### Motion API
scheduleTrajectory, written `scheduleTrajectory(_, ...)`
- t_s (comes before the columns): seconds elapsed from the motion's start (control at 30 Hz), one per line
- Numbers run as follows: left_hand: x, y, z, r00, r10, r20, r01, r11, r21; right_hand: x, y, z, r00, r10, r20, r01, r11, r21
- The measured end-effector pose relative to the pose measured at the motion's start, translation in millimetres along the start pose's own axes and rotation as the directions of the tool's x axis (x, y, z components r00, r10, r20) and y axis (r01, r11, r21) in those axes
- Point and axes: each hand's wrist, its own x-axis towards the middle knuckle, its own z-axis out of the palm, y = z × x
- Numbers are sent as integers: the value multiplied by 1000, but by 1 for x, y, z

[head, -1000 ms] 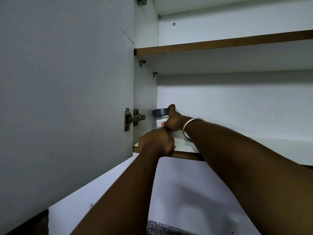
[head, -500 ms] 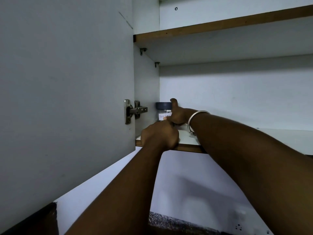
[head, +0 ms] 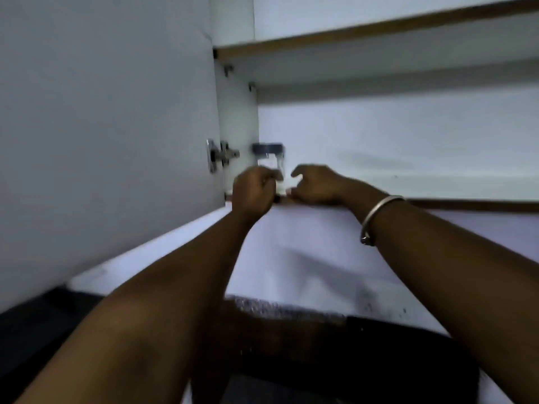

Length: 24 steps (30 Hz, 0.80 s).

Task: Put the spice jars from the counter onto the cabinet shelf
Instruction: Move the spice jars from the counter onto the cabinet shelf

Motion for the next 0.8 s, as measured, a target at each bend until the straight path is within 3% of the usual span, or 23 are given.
scheduleTrajectory(0.1, -62, 6, 2, 988, 100, -116, -105, 994, -39, -68, 4, 19, 975, -82, -209, 98, 993, 65)
scheduleTrajectory(0.17, -124, 5, 8, 982, 151, -115, -158, 986, -53, -123, 7, 48, 954, -98, -283, 157, 968, 194)
scheduleTrajectory(0.33, -308, -15, 24, 973, 80, 215, -51, 989, -136, -274, 17, 169, 961, 12, -277, 104, 911, 399)
scheduleTrajectory(0.4, -382, -30, 35, 923, -8, 386, 31, 998, -55, -330, 28, 220, 985, 88, -151, -18, 909, 417)
scheduleTrajectory(0.5, -471, -50, 49, 798, -235, 555, 182, 972, 150, -393, 40, 289, 973, 175, 151, -220, 899, 380)
scheduleTrajectory(0.63, -521, -69, 73, 626, -425, 654, 324, 905, 277, -426, 40, 344, 885, 84, 458, -247, 919, 309)
scheduleTrajectory(0.73, -532, -77, 86, 449, -479, 754, 355, 870, 341, -426, 35, 363, 827, 89, 555, -245, 945, 215)
scheduleTrajectory(0.8, -535, -81, 91, 382, -482, 788, 386, 858, 337, -424, 32, 370, 804, 82, 589, -258, 940, 222)
